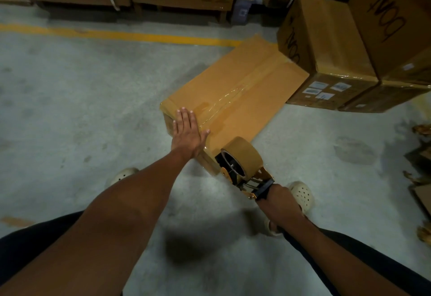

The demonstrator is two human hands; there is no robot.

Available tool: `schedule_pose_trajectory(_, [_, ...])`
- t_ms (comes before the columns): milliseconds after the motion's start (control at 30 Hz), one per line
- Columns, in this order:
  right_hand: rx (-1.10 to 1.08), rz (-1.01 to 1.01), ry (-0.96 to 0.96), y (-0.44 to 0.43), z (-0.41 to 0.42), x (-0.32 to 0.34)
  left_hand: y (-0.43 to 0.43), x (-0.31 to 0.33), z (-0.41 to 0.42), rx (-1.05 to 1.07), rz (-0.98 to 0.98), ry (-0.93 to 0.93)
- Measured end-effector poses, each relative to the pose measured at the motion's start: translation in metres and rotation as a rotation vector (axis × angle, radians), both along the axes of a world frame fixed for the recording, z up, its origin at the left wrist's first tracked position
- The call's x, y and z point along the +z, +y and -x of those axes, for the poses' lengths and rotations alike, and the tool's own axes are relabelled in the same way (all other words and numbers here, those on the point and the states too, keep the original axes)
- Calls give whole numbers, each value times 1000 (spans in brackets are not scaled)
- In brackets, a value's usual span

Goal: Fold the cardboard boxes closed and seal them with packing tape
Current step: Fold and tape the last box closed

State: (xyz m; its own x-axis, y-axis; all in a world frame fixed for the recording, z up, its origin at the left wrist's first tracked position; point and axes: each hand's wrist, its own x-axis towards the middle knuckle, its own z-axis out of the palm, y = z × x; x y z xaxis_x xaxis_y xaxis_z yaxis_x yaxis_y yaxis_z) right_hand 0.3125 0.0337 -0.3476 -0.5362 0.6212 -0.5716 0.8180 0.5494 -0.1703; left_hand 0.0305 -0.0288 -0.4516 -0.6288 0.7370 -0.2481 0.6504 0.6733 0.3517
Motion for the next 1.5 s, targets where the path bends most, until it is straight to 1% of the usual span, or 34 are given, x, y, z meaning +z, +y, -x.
schedule_pose_trajectory(100, [34,10,20,3,2,1,1,1,0,7,9,-8])
schedule_pose_trajectory(167, [14,34,34,6,4,2,1,1,0,9,8,-14])
schedule_pose_trajectory(300, [-106,113,103,13,2,4,1,2,-3,1,-1,4])
schedule_pose_trajectory(400, [-205,154,137,18,4,6,6,7,-6,7,47,60])
schedule_pose_trajectory(433, [-226,166,146,19,3,7,8,11,-9,-8,52,77])
schedule_pose_trajectory(500, [-252,195,165,19,3,8,14,18,-22,-95,0,100])
schedule_pose_trajectory(567, [-242,219,175,18,4,11,14,20,-39,-200,-61,74])
schedule_pose_trajectory(633, [-217,229,186,19,-1,10,13,15,-50,-258,-22,63])
schedule_pose_trajectory(667, [-198,228,161,19,-7,7,13,11,-51,-262,11,76])
schedule_pose_trajectory(733, [-130,206,34,17,-27,-6,14,7,-48,-254,61,101])
schedule_pose_trajectory(800, [-111,209,-85,14,-50,-24,15,7,-45,-264,81,105])
schedule_pose_trajectory(933, [-183,240,-89,12,-58,-32,14,7,-55,-226,65,134])
schedule_pose_trajectory(967, [-223,244,-89,15,-56,-31,14,9,-60,-218,46,133])
schedule_pose_trajectory(1033, [-405,300,-26,18,-51,-30,14,9,-73,-267,9,155])
schedule_pose_trajectory(1100, [-590,390,94,22,-48,-30,15,5,-88,-395,1,197])
schedule_pose_trajectory(1167, [-747,475,213,24,-44,-29,18,0,-98,-448,25,256])
schedule_pose_trajectory(1267, [-1004,666,340,26,-39,-33,22,-3,-103,-421,44,337])
schedule_pose_trajectory(1333, [-1152,785,370,33,-35,-43,22,-6,-104,-421,21,362])
schedule_pose_trajectory(1400, [-1250,839,401,41,-32,-56,22,-13,-102,-406,-3,378])
schedule_pose_trajectory(1500, [-1444,884,519,59,-30,-84,24,-26,-101,-371,-79,426])
